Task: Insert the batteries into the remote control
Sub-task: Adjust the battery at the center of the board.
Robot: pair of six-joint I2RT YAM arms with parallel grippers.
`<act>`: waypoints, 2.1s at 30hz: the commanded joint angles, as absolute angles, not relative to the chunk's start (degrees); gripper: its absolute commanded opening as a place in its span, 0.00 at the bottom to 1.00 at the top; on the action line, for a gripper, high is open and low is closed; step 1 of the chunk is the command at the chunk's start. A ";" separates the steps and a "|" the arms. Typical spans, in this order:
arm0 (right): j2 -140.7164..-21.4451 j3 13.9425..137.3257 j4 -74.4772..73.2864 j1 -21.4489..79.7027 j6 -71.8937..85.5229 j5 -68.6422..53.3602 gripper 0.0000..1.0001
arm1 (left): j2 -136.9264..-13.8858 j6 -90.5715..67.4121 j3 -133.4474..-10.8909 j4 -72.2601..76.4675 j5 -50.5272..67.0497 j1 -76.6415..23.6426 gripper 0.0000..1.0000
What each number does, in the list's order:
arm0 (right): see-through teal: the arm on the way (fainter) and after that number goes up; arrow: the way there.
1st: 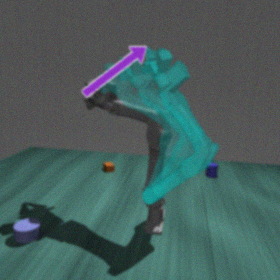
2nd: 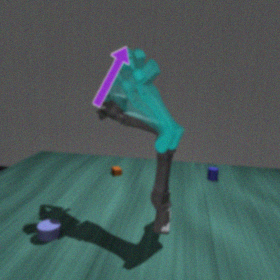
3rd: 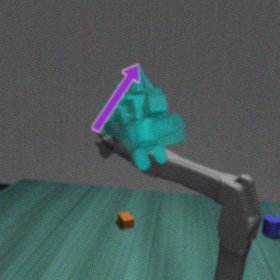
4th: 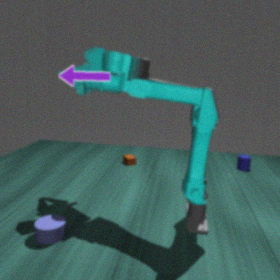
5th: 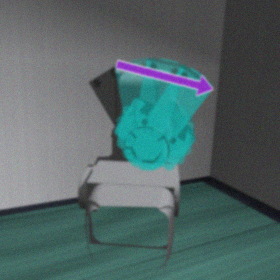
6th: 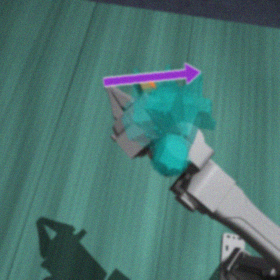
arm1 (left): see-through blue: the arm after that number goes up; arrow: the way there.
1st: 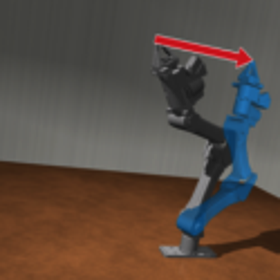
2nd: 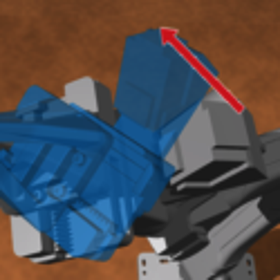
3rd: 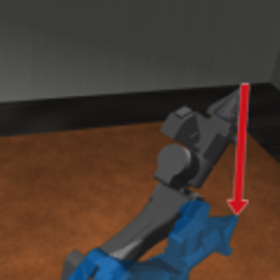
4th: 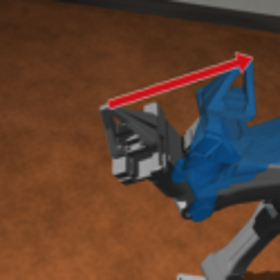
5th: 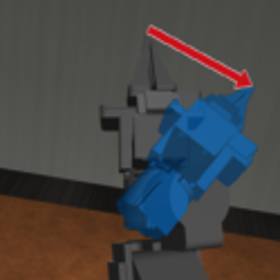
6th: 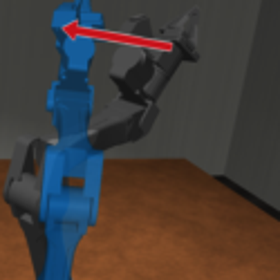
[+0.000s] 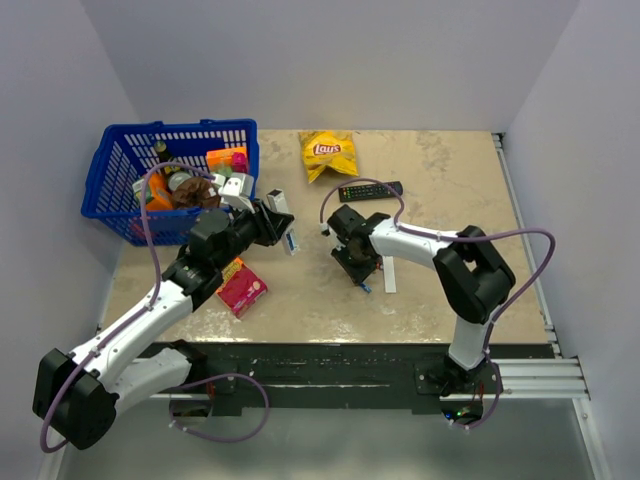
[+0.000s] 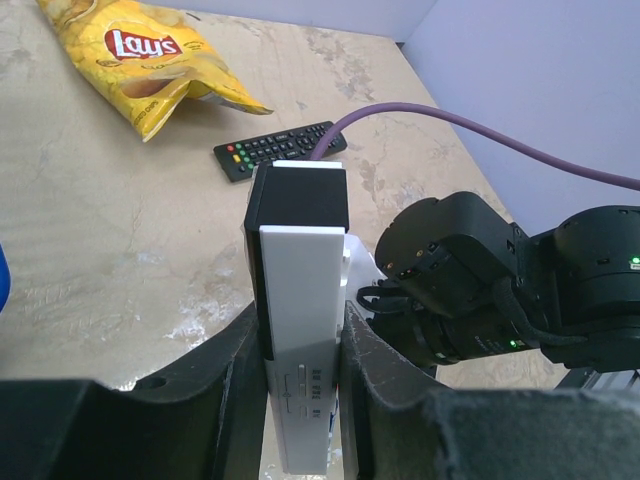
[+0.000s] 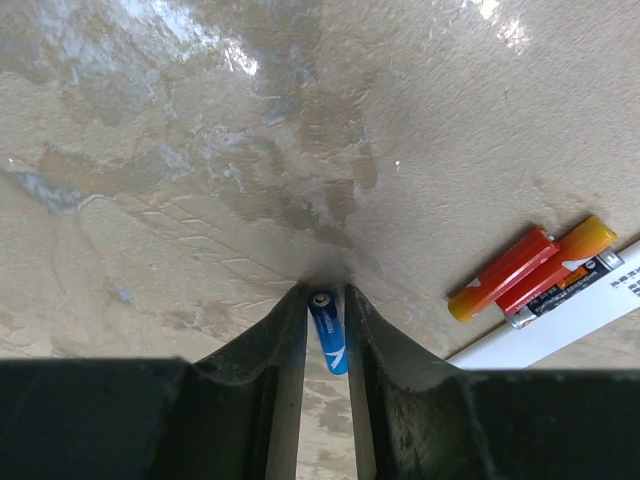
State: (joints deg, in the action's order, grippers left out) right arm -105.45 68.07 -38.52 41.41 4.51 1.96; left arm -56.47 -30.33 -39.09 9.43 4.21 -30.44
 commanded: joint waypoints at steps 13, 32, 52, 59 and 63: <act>-101.87 64.69 -39.99 41.48 10.88 1.14 0.11 | -54.49 -29.71 -40.08 11.51 3.78 -30.50 0.00; -73.84 45.80 -31.47 33.49 75.52 9.67 0.00 | -51.59 -28.21 -40.08 8.53 0.71 -31.37 0.00; -75.39 37.00 -28.74 33.57 109.78 15.03 0.00 | -49.57 -25.14 -41.13 6.15 -3.25 -35.07 0.00; -81.12 40.08 -29.01 33.84 111.18 14.94 0.04 | -49.04 -24.17 -41.40 5.63 -4.22 -35.16 0.00; -81.91 40.17 -28.74 34.01 111.10 14.42 0.14 | -48.61 -23.99 -41.48 5.45 -4.31 -35.16 0.00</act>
State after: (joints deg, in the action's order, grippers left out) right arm -81.38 38.76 -27.88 33.71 108.79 12.53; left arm -50.02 -25.69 -39.09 4.21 -3.25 -34.94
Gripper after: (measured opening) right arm 0.092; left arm 0.331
